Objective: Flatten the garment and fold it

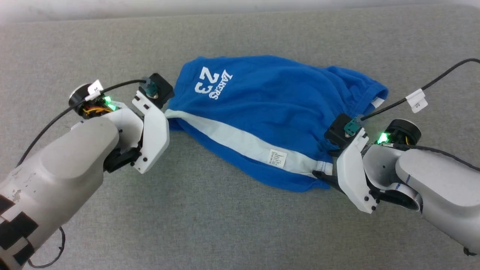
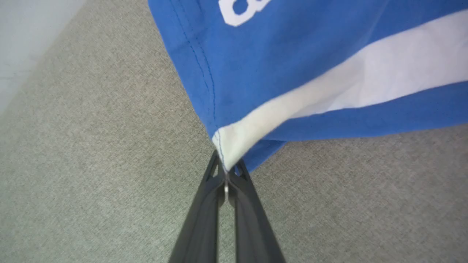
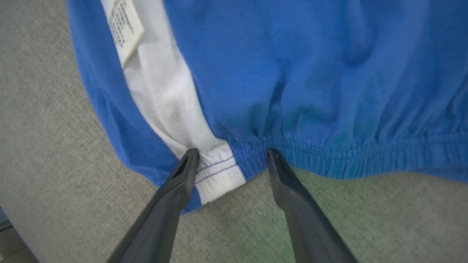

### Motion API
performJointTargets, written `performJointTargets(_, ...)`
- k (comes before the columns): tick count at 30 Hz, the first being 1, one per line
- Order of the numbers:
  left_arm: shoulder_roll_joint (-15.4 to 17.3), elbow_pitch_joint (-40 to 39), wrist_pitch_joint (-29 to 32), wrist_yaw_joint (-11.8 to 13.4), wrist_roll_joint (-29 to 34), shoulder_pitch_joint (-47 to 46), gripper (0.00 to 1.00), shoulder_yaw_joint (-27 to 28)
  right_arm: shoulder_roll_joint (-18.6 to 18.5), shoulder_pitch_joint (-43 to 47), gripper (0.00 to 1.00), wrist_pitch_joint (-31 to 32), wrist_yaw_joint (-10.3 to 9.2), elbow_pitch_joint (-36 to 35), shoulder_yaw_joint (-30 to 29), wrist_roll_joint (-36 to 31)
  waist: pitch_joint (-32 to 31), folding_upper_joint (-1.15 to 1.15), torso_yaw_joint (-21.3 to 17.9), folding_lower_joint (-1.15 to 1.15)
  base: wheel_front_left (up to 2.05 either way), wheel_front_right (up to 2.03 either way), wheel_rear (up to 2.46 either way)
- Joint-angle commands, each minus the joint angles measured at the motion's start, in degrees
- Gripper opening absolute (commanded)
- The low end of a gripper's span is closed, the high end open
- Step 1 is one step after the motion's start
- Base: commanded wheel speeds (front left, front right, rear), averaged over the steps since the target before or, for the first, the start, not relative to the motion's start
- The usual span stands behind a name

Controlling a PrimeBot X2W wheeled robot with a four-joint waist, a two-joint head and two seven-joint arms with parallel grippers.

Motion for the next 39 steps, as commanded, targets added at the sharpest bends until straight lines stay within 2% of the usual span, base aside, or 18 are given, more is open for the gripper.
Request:
performJointTargets(1, -0.3, 0.3, -0.5, 0.0, 0.7, -0.6, 0.0, -0.1, 0.9, 2.0, 1.0, 0.0, -0.04, 0.6, 1.2, -0.1, 0.6, 0.0, 0.5, 0.0, 0.0, 0.0, 0.0)
performJointTargets(2, -0.3, 0.5, -0.7, 0.0, 0.7, -0.6, 0.0, -0.1, 1.0, 2.3, 0.35, -0.4, -0.04, 0.7, 1.3, -0.3, 0.7, 0.0, 0.5, 0.0, 0.0, 0.0, 0.0)
performJointTargets(3, -0.3, 0.7, -0.9, 0.0, 0.6, -0.6, 0.0, -0.1, 0.9, 2.5, 0.0, -1.1, -0.04, 0.6, 1.4, -0.7, 0.7, 0.0, 0.4, 0.0, 0.0, 0.0, 0.0)
performJointTargets(8, -0.3, 2.2, -3.1, 0.0, -0.5, 0.8, 0.0, -0.1, -0.8, 2.1, 0.0, -8.9, -0.04, -0.6, 1.5, -3.6, -1.1, 0.0, -0.2, 0.0, 0.0, 0.0, 0.0)
performJointTargets(10, 0.0, 2.7, -5.4, 0.0, -0.7, 1.4, 0.0, -0.1, -1.9, 2.0, 0.0, -13.2, -0.04, -1.8, 1.5, -5.3, -2.7, 0.0, -0.6, 0.0, 0.0, 0.0, 0.0)
performJointTargets(14, 1.2, 3.4, -10.5, 0.0, -0.2, 2.7, 0.0, 0.2, -4.8, 2.2, 0.0, -20.5, -0.04, -5.2, 0.8, -4.5, -6.6, 0.0, -1.3, 0.0, 0.0, 0.0, 0.0)
performJointTargets(21, 3.8, -1.8, -16.3, 3.0, 0.6, 1.6, 0.0, 2.8, -9.5, 0.5, 0.0, -27.2, -0.04, -10.2, -6.2, -3.4, -11.1, 0.0, -1.3, 0.0, 0.0, 0.0, 0.0)
performJointTargets(24, 4.7, -4.9, -17.4, 4.6, 1.0, -0.8, 0.0, 4.5, -10.2, -1.3, 0.0, -28.4, -0.04, -10.6, -9.8, -3.5, -11.3, 0.0, -0.8, 0.0, 0.0, 0.0, 0.0)
performJointTargets(29, 4.6, -7.7, -19.3, 7.0, 1.5, -6.4, 0.0, 8.2, -9.2, -5.9, 0.0, -28.2, -0.04, -9.4, -14.9, -1.0, -9.9, 0.0, -0.2, 0.0, 0.0, 0.0, 0.0)
performJointTargets(39, 1.4, -4.5, -25.4, 12.0, 5.7, -20.3, 0.0, 14.5, -6.5, -22.0, 0.0, -24.3, -0.04, -1.9, -17.4, -2.9, -1.3, 0.0, 0.2, 0.0, 0.0, 0.0, 0.0)
